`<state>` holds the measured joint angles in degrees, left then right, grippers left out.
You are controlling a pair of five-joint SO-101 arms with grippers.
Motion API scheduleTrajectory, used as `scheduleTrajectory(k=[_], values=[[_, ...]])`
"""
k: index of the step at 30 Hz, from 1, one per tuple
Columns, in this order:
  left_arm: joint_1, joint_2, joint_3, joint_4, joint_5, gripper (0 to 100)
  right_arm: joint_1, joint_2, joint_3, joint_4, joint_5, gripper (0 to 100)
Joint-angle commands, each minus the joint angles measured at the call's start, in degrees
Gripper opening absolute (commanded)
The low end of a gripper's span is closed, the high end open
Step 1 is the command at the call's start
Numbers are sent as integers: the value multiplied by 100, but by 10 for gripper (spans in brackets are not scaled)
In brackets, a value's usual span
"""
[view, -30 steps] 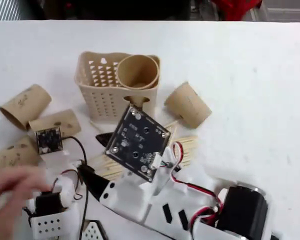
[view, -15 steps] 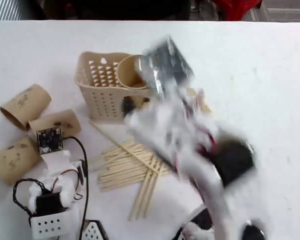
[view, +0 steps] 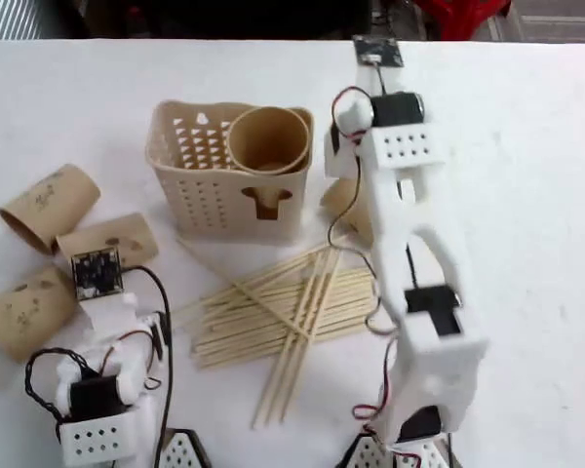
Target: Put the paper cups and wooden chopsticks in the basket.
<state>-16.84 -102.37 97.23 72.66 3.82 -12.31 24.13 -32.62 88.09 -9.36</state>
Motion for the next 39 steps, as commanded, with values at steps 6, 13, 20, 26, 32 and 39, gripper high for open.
scheduleTrajectory(k=[6,13,20,26,32,39], values=[[40,-48,-18,18,-62,155,154,1200,-2374,-48,-1108,194],[40,-48,-18,18,-62,155,198,2062,-2892,-57,-1231,194],[40,-48,-18,18,-62,155,207,2316,-2910,48,-835,194],[40,-48,-18,18,-62,155,453,2316,-2954,760,-580,190],[40,-48,-18,18,-62,155,1068,2273,-2910,1015,-563,120],[40,-48,-18,18,-62,155,1613,1807,-2716,1042,475,15]])
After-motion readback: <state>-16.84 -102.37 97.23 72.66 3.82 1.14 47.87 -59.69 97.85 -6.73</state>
